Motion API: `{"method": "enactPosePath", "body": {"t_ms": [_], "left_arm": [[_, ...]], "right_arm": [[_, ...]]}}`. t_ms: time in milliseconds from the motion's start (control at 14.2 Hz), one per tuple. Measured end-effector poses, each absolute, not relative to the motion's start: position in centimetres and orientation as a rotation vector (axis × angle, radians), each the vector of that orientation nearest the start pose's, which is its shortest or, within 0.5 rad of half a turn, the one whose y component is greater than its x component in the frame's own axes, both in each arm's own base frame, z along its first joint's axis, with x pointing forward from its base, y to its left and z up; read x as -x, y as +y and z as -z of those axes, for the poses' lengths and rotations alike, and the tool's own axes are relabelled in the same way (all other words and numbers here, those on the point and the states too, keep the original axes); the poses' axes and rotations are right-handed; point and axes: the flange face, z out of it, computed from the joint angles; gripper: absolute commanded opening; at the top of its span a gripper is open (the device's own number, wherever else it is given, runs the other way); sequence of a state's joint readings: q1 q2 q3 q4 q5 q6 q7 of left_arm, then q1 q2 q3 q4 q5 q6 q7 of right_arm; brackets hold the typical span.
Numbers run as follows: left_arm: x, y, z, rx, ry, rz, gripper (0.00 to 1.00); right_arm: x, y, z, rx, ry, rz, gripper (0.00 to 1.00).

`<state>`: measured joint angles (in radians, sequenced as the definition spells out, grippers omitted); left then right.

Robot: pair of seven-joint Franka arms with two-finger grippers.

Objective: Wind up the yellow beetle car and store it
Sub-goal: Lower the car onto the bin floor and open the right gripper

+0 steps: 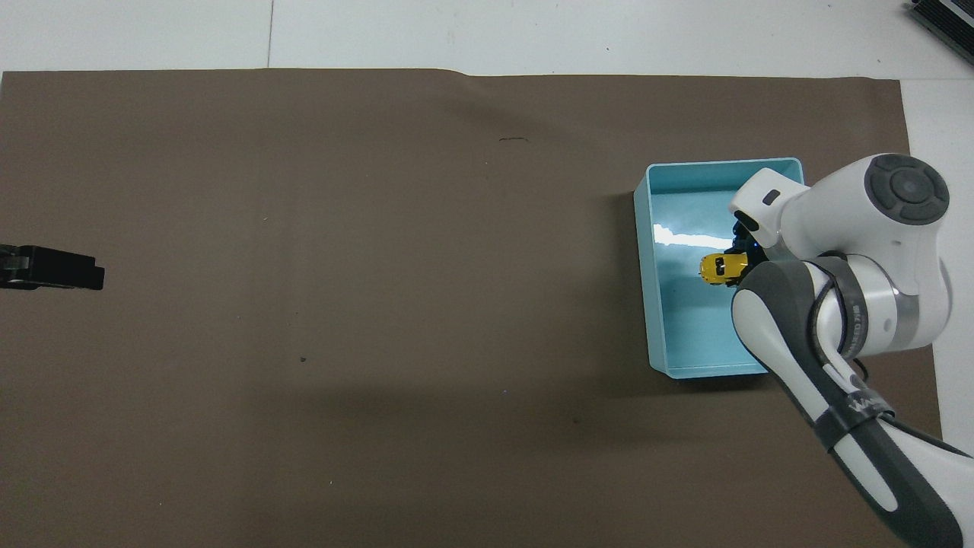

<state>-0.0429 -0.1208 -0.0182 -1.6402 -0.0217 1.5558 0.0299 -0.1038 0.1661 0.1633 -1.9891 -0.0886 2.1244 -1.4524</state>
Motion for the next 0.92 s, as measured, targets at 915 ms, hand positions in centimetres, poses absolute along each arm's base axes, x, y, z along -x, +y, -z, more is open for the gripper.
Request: {"method": "enactPosePath", "body": {"t_ms": [915], "left_arm": [[-51.4,-3.4,-65.5,3.158,0.145,0.057,1.00]], "right_arm": [[-55.9,2.8,-33.1,2.241,-2.266,-0.020,0.00]]}}
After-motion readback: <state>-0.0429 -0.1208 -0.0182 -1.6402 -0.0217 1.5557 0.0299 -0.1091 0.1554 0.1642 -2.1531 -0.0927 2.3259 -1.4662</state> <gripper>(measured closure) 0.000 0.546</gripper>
